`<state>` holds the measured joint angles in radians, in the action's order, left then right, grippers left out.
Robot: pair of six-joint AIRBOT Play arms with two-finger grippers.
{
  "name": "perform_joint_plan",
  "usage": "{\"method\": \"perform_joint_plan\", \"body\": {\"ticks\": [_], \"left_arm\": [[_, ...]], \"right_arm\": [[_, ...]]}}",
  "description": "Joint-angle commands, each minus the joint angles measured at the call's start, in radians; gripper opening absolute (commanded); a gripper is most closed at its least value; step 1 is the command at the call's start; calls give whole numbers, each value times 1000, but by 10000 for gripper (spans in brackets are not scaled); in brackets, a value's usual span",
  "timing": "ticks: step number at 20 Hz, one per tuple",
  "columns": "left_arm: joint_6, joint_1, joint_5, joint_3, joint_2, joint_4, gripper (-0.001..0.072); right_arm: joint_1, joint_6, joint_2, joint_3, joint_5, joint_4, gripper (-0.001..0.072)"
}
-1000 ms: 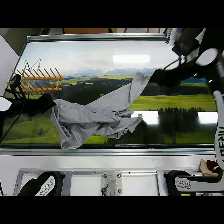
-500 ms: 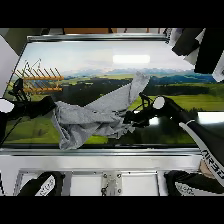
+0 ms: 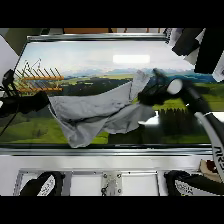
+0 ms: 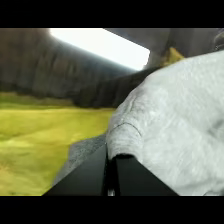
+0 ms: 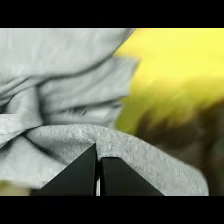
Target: Fold the clothes and pants, and hang the long-sleeved shirts on hangers.
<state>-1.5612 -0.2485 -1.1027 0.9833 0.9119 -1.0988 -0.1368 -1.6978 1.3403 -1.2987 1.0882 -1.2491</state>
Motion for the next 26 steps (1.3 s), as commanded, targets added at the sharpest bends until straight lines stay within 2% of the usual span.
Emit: {"method": "perform_joint_plan", "body": {"ticks": [1, 4, 7, 10, 12, 13, 14, 15, 16, 22, 23, 24, 26], "left_arm": [[3, 18, -80, -16, -165, 55, 15], [-66, 170, -60, -191, -315, 136, 14], [-205, 420, 115, -373, -388, 161, 14], [-239, 694, 329, -475, -352, 158, 14], [-242, 841, 388, -493, -268, 156, 15], [-243, 890, 391, -487, -216, 156, 36], [-243, 912, 385, -471, -171, 151, 292], [-243, 910, 366, -443, -128, 147, 550], [-242, 884, 331, -407, -93, 142, 559], [-242, 714, 116, -215, -50, -131, 561], [-241, 706, 99, -204, -50, -149, 561], [-241, 708, 91, -198, -50, -167, 561], [-243, 722, 79, -198, -49, -206, 560]], "right_arm": [[206, 22, -7, -357, 57, -161, 16], [290, 21, 18, -575, -60, -161, 16], [290, 22, 27, -626, -151, -156, 16], [278, 23, 56, -625, -118, -143, 20], [278, 23, 73, -625, -75, -134, 41], [279, 28, 76, -625, -54, -135, 203], [280, 60, 75, -625, -32, -135, 488], [280, 102, 68, -625, -13, -135, 617], [280, 129, 57, -625, 12, -136, 571], [177, 180, -24, -555, 340, -145, 531], [122, 179, -39, -504, 372, -151, 469], [61, 164, -56, -444, 388, -163, 460], [-78, 68, -89, -294, 389, -209, 460]]}}
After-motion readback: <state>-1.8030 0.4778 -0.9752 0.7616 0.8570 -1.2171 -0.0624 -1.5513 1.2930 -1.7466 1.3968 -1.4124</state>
